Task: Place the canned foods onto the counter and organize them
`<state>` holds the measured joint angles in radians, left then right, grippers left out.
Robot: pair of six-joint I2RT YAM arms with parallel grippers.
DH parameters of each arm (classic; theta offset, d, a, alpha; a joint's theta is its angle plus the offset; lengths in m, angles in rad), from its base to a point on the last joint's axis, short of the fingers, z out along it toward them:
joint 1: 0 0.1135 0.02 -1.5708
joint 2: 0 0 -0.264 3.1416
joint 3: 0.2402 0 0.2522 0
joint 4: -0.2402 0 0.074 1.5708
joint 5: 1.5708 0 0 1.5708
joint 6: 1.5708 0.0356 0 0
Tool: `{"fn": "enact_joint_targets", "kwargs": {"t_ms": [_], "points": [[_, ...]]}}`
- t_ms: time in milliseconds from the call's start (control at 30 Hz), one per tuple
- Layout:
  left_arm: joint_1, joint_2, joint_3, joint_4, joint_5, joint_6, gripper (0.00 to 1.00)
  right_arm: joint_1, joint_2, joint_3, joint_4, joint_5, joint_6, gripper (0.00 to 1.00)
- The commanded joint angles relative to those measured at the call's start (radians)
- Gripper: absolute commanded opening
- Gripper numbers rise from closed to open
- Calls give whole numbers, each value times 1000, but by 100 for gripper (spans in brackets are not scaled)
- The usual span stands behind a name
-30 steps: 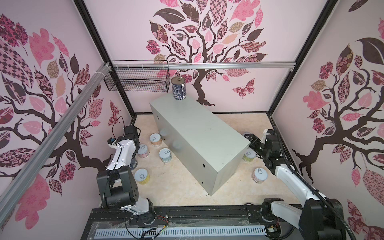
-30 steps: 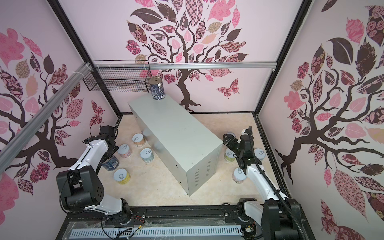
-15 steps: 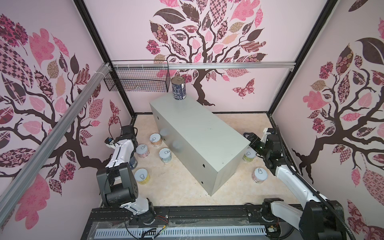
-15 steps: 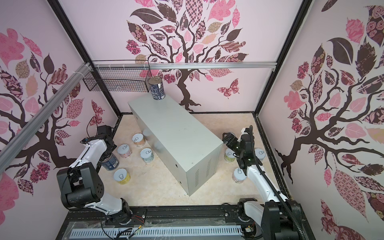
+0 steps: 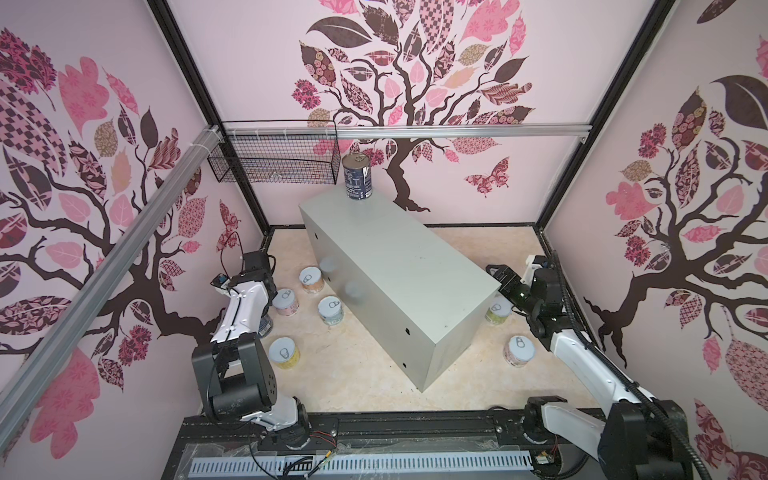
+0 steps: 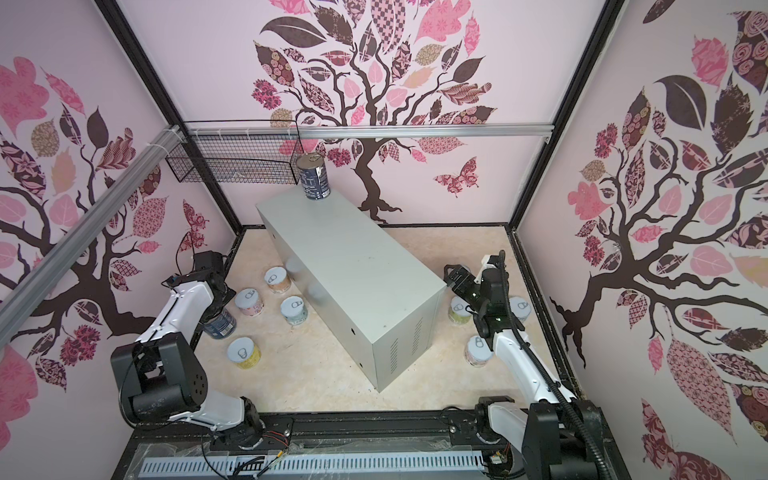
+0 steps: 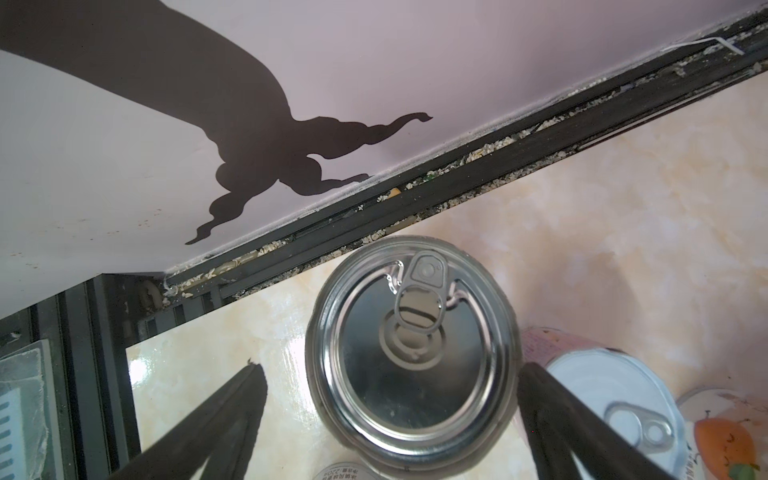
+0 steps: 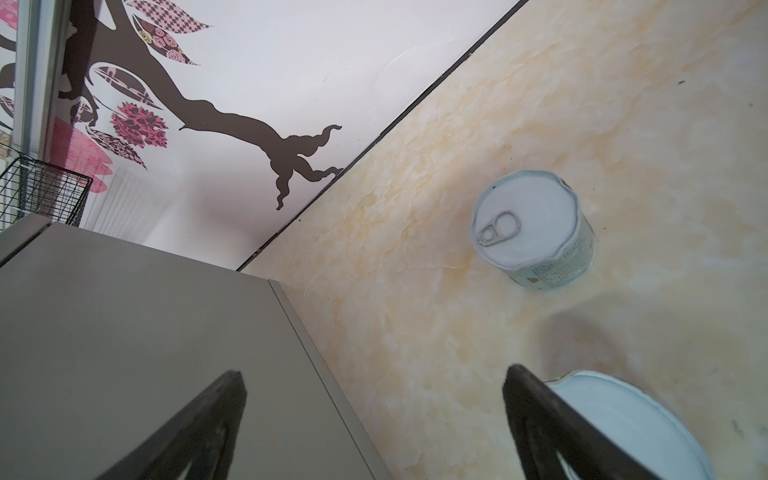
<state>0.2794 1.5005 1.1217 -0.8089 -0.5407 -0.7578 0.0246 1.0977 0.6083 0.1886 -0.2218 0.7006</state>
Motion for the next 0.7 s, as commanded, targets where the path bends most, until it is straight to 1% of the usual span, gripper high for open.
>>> {"fn": "enact_joint_targets", "kwargs": {"t_ms": [0,667], "points": [[-6,-15,-30,11,21,18,98,0,4,-11,20,-8,3,100],[33,70,-17,30,87,31,98,-1,22,-21,44,-35,10,100]]}}
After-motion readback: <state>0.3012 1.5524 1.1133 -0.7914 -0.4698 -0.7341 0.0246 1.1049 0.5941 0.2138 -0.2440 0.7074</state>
